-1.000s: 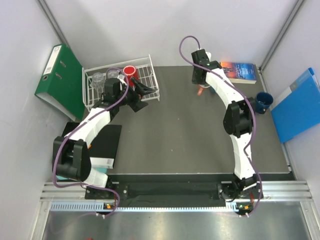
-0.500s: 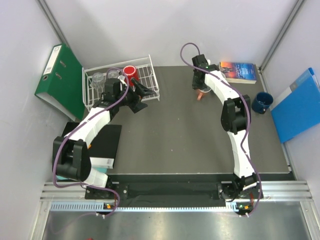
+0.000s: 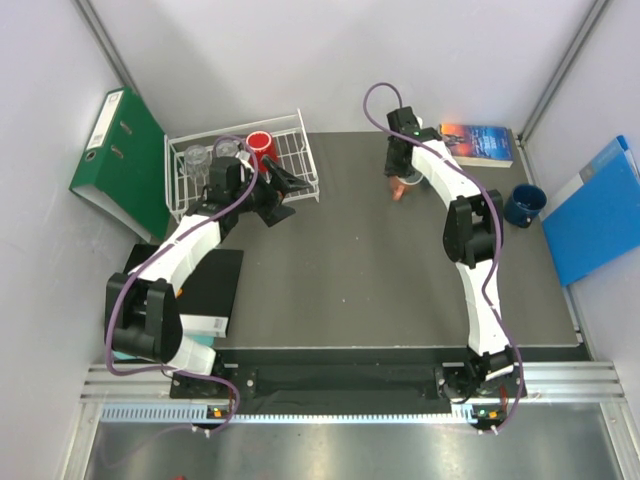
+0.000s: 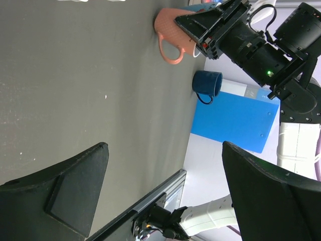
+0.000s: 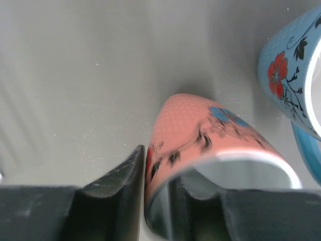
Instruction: Unload the cups from the dish rack
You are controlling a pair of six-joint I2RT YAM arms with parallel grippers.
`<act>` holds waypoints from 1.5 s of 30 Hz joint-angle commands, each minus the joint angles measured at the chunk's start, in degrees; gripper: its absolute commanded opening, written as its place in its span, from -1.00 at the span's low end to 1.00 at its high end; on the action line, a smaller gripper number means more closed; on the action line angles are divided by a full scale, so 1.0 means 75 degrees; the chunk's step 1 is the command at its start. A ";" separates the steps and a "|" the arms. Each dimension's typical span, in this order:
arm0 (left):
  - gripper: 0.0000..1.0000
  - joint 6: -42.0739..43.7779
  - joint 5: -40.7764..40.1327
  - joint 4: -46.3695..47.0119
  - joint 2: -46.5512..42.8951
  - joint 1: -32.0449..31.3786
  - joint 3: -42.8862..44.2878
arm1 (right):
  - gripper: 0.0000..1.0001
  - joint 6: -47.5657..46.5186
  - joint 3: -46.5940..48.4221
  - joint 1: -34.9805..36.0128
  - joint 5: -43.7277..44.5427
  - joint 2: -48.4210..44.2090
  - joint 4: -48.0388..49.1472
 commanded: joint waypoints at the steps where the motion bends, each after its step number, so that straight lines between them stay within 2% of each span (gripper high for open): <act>1: 0.97 0.0016 0.0066 0.0152 -0.0173 -0.0060 -0.0104 | -0.36 0.0025 0.0530 0.0079 -0.0038 -0.0005 0.0417; 9: 0.97 -0.0008 0.0020 0.0141 -0.0232 -0.0107 -0.0174 | 0.02 0.0013 0.0519 0.0079 -0.0027 -0.0087 0.0429; 18: 0.97 0.0004 -0.0109 0.0199 -0.0337 -0.0201 -0.0256 | 0.36 0.0153 0.0565 0.0137 -0.0296 -0.0602 0.0698; 24: 0.97 0.0133 -0.0250 0.0199 -0.0396 -0.0318 -0.0268 | 0.81 0.0259 0.0683 0.0196 -0.0460 -0.1399 0.0722; 28: 0.97 0.0121 -0.0262 0.0211 -0.0372 -0.0400 -0.0268 | 0.86 0.0224 0.0204 0.0289 -0.0448 -0.2090 0.0768; 31: 0.97 0.0109 -0.0262 0.0223 -0.0384 -0.0423 -0.0292 | 0.58 0.0201 -0.1165 0.0429 -0.0425 -0.3026 0.1258; 33: 0.97 0.0110 -0.0250 0.0234 -0.0396 -0.0447 -0.0315 | -0.26 0.0201 -0.2512 0.0535 -0.0250 -0.3870 0.1576; 35: 0.97 0.0121 -0.0227 0.0223 -0.0407 -0.0447 -0.0327 | -1.00 0.0119 -0.3739 0.0758 0.0042 -0.4606 0.1893; 40: 0.97 0.0308 -0.0355 0.0036 -0.0524 -0.0459 -0.0362 | -1.00 -0.0010 -0.5771 0.1436 0.0710 -0.5745 0.2104; 45: 0.97 0.0320 -0.0414 -0.0012 -0.0525 -0.0458 -0.0467 | -1.00 0.0247 -0.7484 0.1614 0.0607 -0.5771 0.2608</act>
